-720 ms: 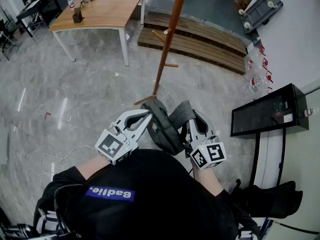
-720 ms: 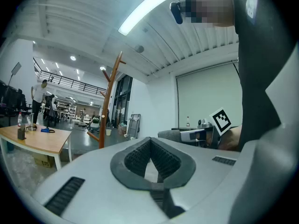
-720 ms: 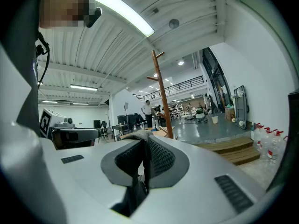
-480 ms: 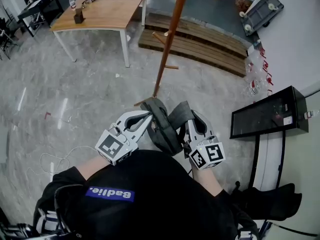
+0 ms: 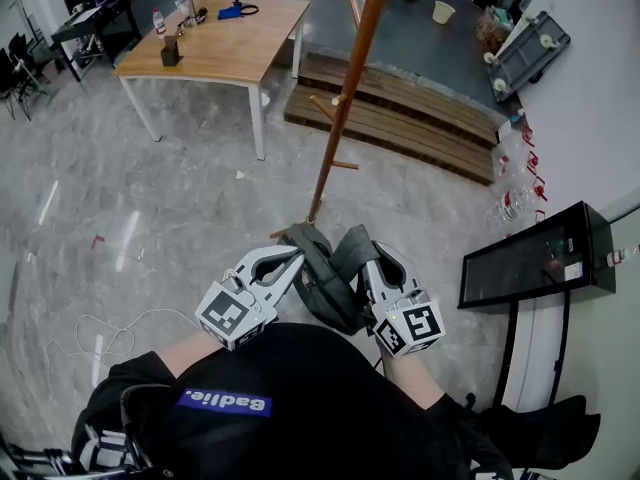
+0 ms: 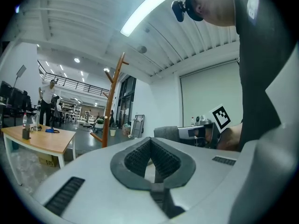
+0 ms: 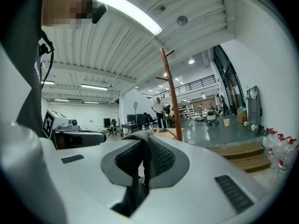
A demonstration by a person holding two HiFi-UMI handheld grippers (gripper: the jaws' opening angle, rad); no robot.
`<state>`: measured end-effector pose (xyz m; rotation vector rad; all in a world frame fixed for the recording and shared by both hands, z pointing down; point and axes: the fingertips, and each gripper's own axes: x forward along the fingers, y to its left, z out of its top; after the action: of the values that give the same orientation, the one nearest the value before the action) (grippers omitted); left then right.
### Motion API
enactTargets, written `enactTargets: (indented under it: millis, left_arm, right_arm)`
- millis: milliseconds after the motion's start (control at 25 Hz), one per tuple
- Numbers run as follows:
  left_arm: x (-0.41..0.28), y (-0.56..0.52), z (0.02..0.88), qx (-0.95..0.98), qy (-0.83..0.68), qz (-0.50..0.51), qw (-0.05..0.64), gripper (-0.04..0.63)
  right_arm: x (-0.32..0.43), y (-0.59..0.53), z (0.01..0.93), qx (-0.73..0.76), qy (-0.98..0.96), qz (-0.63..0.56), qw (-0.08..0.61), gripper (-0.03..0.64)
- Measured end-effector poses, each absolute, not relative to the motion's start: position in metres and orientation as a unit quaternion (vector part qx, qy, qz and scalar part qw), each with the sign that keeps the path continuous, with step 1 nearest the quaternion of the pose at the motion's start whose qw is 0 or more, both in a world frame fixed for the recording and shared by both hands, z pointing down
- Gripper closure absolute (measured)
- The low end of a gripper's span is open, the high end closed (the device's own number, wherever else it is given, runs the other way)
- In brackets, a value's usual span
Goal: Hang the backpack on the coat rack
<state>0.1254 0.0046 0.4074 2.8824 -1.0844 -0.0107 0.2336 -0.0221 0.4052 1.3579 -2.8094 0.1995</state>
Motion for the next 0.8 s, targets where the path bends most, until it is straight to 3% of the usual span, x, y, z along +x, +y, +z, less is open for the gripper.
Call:
enactTargets:
  millis: [440, 800]
  left_arm:
    - [0.106, -0.020, 0.403, 0.905, -0.424, -0.033, 0.022, 0.586]
    - [0.053, -0.080, 0.389, 0.930, -0.361, -0.059, 0.022, 0.586]
  right_arm:
    - [0.212, -0.067, 0.363, 0.387, -0.922, 0.031, 0.002, 0.592]
    - [0.162, -0.126, 0.326, 0.447, -0.894, -0.026, 0.023, 0.591]
